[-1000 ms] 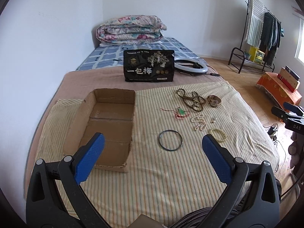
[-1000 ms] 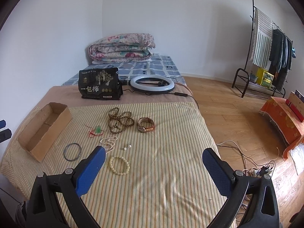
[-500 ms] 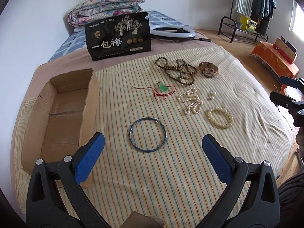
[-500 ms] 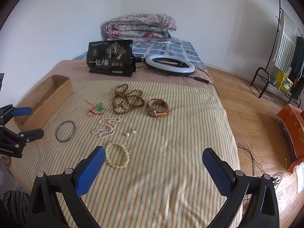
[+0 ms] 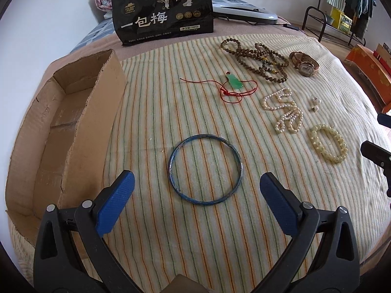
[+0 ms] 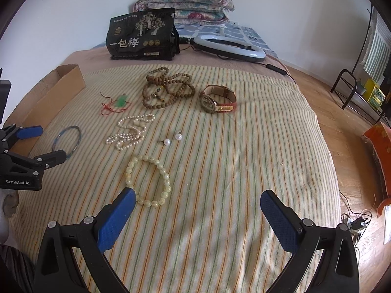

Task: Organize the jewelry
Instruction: 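Lower the left gripper onto the blue bangle and close on it, then carry the blue bangle into the box with the left gripper while the right drops the bead bracelet in, then move both grippers back over the jewelry toward the pearl necklace and earrings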

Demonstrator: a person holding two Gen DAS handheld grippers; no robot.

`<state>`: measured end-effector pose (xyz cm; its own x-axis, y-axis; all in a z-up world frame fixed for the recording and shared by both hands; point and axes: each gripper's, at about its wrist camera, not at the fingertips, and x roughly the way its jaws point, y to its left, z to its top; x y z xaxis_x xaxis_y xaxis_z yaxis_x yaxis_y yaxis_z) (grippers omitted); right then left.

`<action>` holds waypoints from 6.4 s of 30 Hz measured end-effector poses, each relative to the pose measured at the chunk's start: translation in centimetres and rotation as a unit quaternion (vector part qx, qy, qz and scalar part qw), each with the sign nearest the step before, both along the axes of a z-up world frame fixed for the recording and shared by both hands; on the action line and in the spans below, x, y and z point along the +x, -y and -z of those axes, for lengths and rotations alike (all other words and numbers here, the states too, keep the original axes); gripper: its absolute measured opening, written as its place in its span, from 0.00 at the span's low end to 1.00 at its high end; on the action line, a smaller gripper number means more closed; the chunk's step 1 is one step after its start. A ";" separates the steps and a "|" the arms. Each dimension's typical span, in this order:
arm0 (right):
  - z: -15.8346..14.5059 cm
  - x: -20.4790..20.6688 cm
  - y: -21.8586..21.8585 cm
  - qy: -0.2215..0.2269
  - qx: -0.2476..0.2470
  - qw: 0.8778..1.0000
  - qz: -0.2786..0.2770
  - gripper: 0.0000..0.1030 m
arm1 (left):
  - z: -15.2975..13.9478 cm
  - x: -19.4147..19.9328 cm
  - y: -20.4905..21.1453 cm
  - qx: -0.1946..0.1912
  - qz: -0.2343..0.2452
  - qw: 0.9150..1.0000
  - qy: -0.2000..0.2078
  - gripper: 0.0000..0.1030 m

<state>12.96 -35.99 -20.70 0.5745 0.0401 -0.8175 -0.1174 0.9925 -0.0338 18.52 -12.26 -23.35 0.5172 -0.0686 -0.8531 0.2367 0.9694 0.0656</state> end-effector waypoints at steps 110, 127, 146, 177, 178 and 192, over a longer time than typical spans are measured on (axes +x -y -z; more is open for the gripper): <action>-7.3 10.0 -31.4 0.028 0.103 0.963 -0.247 0.14 | -6.6 -1.6 -21.0 -0.047 -0.120 0.988 0.081 0.72; -10.1 8.6 -29.1 0.090 0.081 0.970 -0.209 0.87 | -7.4 -2.4 -21.2 -0.055 -0.142 0.985 0.080 0.83; -13.2 4.2 -16.8 0.136 0.058 0.982 -0.115 1.00 | -10.9 -4.1 -13.6 -0.091 -0.083 0.984 0.129 0.82; -0.1 6.0 3.3 0.019 0.084 0.996 -0.014 0.77 | -2.6 1.0 6.9 -0.091 0.146 0.985 0.013 0.57; 0.3 6.3 3.2 0.011 0.094 0.995 -0.019 0.71 | -2.1 1.3 7.3 -0.090 0.150 0.985 0.006 0.55; 2.6 8.2 1.2 -0.021 0.125 0.989 -0.078 0.35 | 1.1 4.4 10.0 -0.072 0.162 0.984 -0.002 0.55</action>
